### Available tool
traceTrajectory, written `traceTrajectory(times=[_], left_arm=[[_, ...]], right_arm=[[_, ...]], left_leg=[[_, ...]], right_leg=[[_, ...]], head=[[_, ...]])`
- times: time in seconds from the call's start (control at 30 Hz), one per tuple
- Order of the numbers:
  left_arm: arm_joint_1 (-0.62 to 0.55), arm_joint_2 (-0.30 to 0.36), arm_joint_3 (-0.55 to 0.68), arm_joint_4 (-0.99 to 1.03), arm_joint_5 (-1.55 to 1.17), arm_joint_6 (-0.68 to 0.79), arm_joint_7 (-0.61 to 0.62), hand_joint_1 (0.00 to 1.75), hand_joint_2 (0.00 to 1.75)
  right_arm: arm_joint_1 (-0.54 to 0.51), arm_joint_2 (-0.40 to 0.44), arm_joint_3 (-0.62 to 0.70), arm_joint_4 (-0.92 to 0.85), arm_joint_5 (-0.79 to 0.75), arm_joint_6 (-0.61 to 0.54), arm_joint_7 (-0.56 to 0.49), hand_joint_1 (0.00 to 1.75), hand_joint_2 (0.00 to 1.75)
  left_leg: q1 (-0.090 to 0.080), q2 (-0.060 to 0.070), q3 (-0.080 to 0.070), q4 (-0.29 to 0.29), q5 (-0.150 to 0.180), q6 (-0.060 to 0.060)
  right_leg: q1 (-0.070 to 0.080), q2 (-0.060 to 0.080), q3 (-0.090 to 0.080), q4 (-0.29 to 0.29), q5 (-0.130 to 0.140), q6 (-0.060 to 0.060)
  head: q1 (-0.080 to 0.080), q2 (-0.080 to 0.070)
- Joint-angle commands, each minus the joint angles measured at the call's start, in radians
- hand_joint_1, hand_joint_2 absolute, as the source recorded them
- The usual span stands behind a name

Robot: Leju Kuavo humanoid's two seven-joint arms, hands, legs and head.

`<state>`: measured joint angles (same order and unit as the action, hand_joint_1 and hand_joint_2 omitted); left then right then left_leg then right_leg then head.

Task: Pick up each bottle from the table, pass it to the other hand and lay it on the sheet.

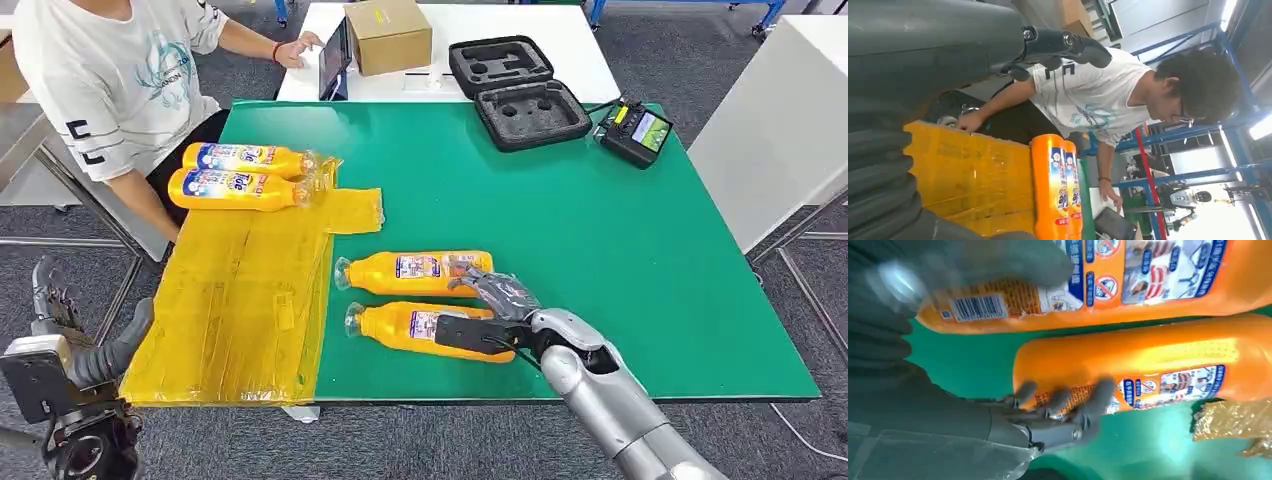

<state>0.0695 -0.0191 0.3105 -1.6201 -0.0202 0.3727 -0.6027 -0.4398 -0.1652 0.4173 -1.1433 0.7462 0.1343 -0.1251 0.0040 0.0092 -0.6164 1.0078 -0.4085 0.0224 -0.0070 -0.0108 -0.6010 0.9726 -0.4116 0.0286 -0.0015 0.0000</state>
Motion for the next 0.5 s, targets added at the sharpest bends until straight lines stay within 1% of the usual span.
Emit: traceTrajectory(times=[0.03,0.17,0.4,0.5], left_arm=[[-0.004,-0.011,0.023,0.019,-0.001,0.000,-0.003,0.00,1.75],[-0.004,-0.011,0.023,0.019,-0.001,0.000,-0.003,0.00,1.75],[-0.015,-0.015,0.017,0.026,-0.002,-0.001,-0.005,0.00,1.75],[-0.015,-0.020,0.019,0.018,-0.006,-0.001,-0.005,0.00,1.75]], right_arm=[[0.017,0.012,0.009,0.026,-0.009,-0.010,0.004,0.00,1.75],[0.017,0.012,0.009,0.026,-0.009,-0.010,0.004,0.00,1.75],[0.051,0.024,-0.024,-0.022,0.005,-0.019,0.020,0.00,1.75],[0.066,0.022,-0.033,-0.048,0.007,-0.023,0.020,0.00,1.75]], left_leg=[[0.000,-0.001,0.003,-0.001,-0.001,-0.001],[0.000,-0.001,0.002,0.000,-0.001,-0.001],[0.000,-0.003,0.001,-0.001,-0.001,-0.001],[0.001,-0.002,0.002,-0.001,-0.002,-0.002]], right_leg=[[0.000,0.000,0.003,-0.001,-0.001,-0.001],[0.000,0.001,0.003,0.000,-0.001,-0.001],[0.000,-0.002,0.001,0.000,-0.001,-0.001],[0.000,0.000,0.003,-0.001,-0.002,-0.001]], head=[[0.000,0.000],[0.000,0.000],[0.000,0.000],[0.000,0.000]])
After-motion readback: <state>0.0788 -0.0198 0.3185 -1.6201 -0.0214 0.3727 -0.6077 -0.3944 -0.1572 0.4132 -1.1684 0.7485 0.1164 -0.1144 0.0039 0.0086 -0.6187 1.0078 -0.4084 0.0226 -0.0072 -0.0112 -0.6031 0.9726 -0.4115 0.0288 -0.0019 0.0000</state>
